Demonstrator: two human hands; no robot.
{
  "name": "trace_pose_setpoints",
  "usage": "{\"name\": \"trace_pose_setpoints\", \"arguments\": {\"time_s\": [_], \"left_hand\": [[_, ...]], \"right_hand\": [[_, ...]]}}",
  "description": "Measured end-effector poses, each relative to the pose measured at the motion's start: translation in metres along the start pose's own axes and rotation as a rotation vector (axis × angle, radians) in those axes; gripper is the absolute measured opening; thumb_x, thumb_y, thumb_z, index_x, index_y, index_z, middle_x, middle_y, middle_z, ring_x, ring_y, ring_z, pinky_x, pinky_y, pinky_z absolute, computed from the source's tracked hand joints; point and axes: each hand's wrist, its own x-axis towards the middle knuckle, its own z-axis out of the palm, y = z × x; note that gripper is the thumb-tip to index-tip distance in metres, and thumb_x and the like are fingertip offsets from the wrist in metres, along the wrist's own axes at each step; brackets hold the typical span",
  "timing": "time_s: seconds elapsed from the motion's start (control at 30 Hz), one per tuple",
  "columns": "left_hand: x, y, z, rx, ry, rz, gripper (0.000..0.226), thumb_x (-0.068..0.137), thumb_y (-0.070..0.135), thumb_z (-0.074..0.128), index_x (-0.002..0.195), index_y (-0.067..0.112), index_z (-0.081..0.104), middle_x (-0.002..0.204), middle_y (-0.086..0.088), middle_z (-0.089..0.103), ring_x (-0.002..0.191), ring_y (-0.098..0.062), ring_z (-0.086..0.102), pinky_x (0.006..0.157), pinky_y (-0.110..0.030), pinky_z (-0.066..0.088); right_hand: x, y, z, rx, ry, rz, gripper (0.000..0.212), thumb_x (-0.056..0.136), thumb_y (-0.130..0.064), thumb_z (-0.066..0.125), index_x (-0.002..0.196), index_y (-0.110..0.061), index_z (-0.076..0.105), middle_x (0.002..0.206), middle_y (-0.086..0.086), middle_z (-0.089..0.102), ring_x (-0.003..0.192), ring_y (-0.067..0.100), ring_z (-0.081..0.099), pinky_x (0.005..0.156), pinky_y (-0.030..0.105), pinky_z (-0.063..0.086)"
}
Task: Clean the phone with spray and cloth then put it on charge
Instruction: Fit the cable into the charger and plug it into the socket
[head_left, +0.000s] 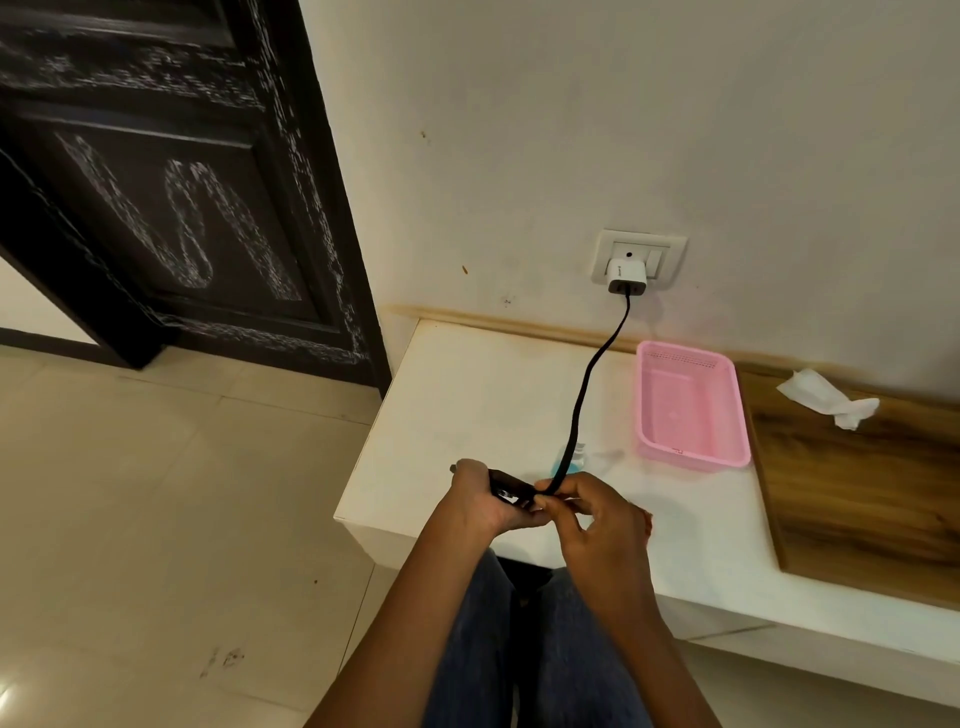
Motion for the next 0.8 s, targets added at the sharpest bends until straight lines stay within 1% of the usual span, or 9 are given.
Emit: {"name": "trace_pose_setpoints", "arguments": {"time_s": [0.1, 0.2, 0.3, 0.4, 0.43, 0.5, 0.53, 0.63, 0.8], "left_hand": [[0.004, 0.0, -0.001, -0.018, -0.002, -0.003, 0.031, 0.096, 0.021, 0.022, 0.085, 0.0, 0.042, 0.09, -0.022, 0.05, 0.078, -0.04, 0.05, 0.063, -0.041, 0.043], [0.007, 0.001, -0.002, -0.034, -0.01, -0.01, 0.032, 0.096, 0.022, 0.021, 0.091, -0.001, 0.044, 0.091, -0.023, 0.053, 0.077, -0.04, 0.053, 0.056, -0.038, 0.046], [0.009, 0.001, -0.003, -0.035, -0.027, -0.031, 0.036, 0.096, 0.022, 0.019, 0.097, -0.003, 0.045, 0.095, -0.027, 0.055, 0.087, -0.043, 0.055, 0.058, -0.04, 0.046], [0.009, 0.001, -0.003, -0.038, -0.037, -0.047, 0.033, 0.095, 0.02, 0.019, 0.094, -0.003, 0.044, 0.096, -0.028, 0.054, 0.098, -0.044, 0.054, 0.053, -0.036, 0.045], [0.01, 0.002, -0.002, -0.043, -0.035, -0.044, 0.032, 0.095, 0.019, 0.019, 0.092, -0.002, 0.043, 0.095, -0.027, 0.054, 0.094, -0.043, 0.054, 0.053, -0.035, 0.046], [0.012, 0.003, -0.001, -0.042, -0.023, -0.033, 0.033, 0.095, 0.019, 0.018, 0.088, -0.002, 0.042, 0.09, -0.025, 0.053, 0.079, -0.04, 0.054, 0.054, -0.035, 0.045], [0.013, 0.004, -0.001, -0.037, -0.016, -0.027, 0.033, 0.095, 0.02, 0.018, 0.088, -0.001, 0.043, 0.09, -0.023, 0.053, 0.075, -0.038, 0.053, 0.055, -0.034, 0.043], [0.016, 0.004, -0.002, -0.03, 0.009, -0.014, 0.033, 0.096, 0.023, 0.019, 0.093, 0.0, 0.042, 0.096, -0.022, 0.051, 0.076, -0.037, 0.052, 0.061, -0.033, 0.039], [0.017, 0.003, -0.002, -0.011, 0.035, 0.042, 0.032, 0.093, 0.016, 0.02, 0.078, 0.0, 0.043, 0.088, -0.022, 0.052, 0.072, -0.035, 0.052, 0.061, -0.032, 0.037]], "right_hand": [[0.002, -0.001, 0.002, -0.002, -0.005, 0.013, 0.007, 0.083, -0.005, 0.067, 0.088, -0.007, 0.071, 0.086, 0.002, 0.072, 0.08, 0.012, 0.063, 0.073, -0.008, 0.031], [0.003, -0.002, 0.004, -0.025, -0.017, 0.026, 0.007, 0.084, -0.009, 0.067, 0.09, -0.009, 0.071, 0.088, 0.0, 0.072, 0.079, 0.009, 0.062, 0.072, -0.01, 0.028], [0.004, 0.0, 0.007, -0.038, -0.007, 0.029, 0.007, 0.084, -0.01, 0.067, 0.09, -0.008, 0.07, 0.09, 0.001, 0.071, 0.079, 0.009, 0.061, 0.07, -0.009, 0.029], [0.004, 0.002, 0.01, -0.019, 0.002, 0.011, 0.006, 0.084, -0.006, 0.066, 0.089, -0.006, 0.069, 0.091, 0.006, 0.07, 0.082, 0.016, 0.062, 0.073, 0.0, 0.04], [0.004, 0.002, 0.012, -0.01, 0.006, -0.003, 0.005, 0.084, -0.004, 0.066, 0.088, -0.005, 0.069, 0.09, 0.007, 0.069, 0.083, 0.018, 0.063, 0.076, 0.007, 0.044], [0.003, 0.002, 0.014, 0.001, 0.026, -0.047, 0.006, 0.083, 0.001, 0.065, 0.083, -0.003, 0.068, 0.086, 0.005, 0.066, 0.082, 0.018, 0.062, 0.074, 0.025, 0.052], [0.003, 0.002, 0.014, 0.002, 0.037, -0.067, 0.007, 0.082, 0.003, 0.065, 0.081, -0.003, 0.067, 0.083, 0.004, 0.065, 0.081, 0.017, 0.061, 0.072, 0.029, 0.053], [0.003, 0.006, 0.016, 0.013, 0.058, -0.081, 0.009, 0.081, 0.007, 0.063, 0.078, -0.001, 0.065, 0.08, 0.004, 0.064, 0.078, 0.016, 0.061, 0.07, 0.031, 0.053], [0.003, 0.009, 0.023, -0.002, 0.058, -0.068, 0.01, 0.082, 0.009, 0.06, 0.08, -0.001, 0.064, 0.08, 0.008, 0.064, 0.078, 0.021, 0.06, 0.069, 0.029, 0.05]]}}
